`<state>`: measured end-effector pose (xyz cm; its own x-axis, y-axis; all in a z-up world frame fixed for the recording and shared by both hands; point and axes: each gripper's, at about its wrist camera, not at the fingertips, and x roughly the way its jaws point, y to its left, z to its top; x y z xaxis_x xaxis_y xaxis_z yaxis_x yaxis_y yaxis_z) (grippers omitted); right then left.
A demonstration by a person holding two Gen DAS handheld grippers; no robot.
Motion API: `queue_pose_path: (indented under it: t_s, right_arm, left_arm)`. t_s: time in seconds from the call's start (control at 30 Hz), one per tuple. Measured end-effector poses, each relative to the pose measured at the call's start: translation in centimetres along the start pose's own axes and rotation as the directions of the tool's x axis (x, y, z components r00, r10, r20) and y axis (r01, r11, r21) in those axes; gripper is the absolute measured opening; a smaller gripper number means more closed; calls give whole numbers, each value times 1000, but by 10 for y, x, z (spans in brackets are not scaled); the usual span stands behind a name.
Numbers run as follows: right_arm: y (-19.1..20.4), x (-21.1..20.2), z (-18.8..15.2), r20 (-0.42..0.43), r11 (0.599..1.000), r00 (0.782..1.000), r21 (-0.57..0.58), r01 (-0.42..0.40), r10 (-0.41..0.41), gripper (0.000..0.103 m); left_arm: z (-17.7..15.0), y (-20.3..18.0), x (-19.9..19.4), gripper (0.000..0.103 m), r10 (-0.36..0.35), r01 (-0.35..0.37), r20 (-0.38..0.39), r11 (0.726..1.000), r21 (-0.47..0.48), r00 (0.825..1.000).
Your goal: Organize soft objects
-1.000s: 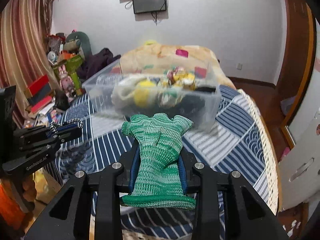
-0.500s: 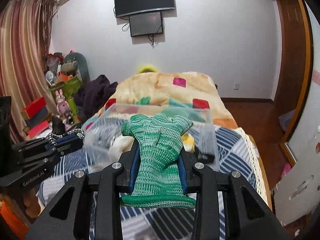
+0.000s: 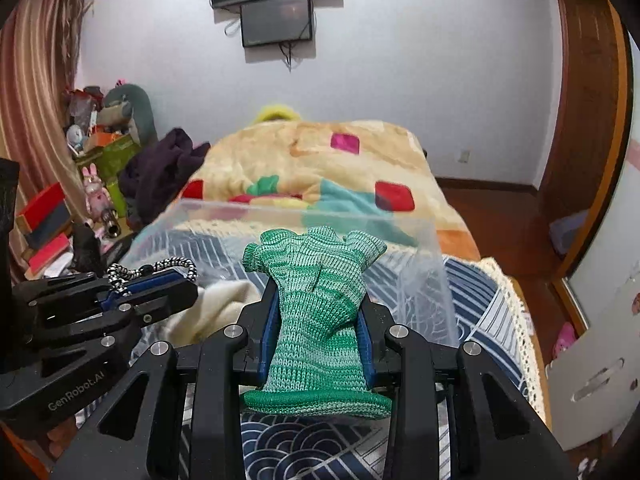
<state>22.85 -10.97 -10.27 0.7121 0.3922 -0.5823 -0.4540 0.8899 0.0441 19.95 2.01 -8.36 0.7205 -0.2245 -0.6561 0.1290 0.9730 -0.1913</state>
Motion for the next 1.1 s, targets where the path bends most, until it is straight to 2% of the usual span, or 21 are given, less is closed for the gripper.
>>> queue_pose_path:
  t_s: [0.03,0.1,0.2,0.33,0.5,0.63,0.8,0.97,1.03,1.1]
  right_arm:
    - [-1,2,-2,-13,1000,1000,1,-3,3,31]
    - [-3,2,-5,-23,1000,1000,8,-10,10,33]
    - [-5,-6,-7,-23,1000,1000,6,-9,9,35]
    - [-10,-13,-8,-20,1000,1000,7,-10,10,45]
    - [-12,-23,-10,-10,1000,1000,3,-9,9,46]
    - [-14,-43,-9,40,1000,999,7,-3,3,57]
    - [-14,-70,-4,118,1000,993,10,-8,7,59]
    - [-12,-99,0,207,1000,978,13,-14,11,62]
    - [-11,-112,2,250,1000,968,15,-9,5,67]
    - [-10,-118,2,278,1000,961,16,-12,7,72]
  left_arm:
    - [-2,1,1,22,-5,5,-9,1000,-7,1000]
    - [-6,1,-3,35,-8,8,-7,1000,-11,1000]
    - [-11,-3,-14,43,-3,3,15,1000,5,1000]
    - [-18,-6,-28,46,5,-6,30,1000,13,1000]
    - [-25,-4,-47,46,15,-14,65,1000,-12,998]
    - [-30,-4,-70,46,50,-48,123,999,-17,991]
    - [-29,-6,-103,46,76,-71,210,997,-33,975]
    - [-24,-16,-132,46,103,-102,309,995,-20,945]
    - [-24,-20,-142,46,110,-111,340,994,-17,934]
    - [-24,-22,-151,52,110,-112,365,994,-16,925]
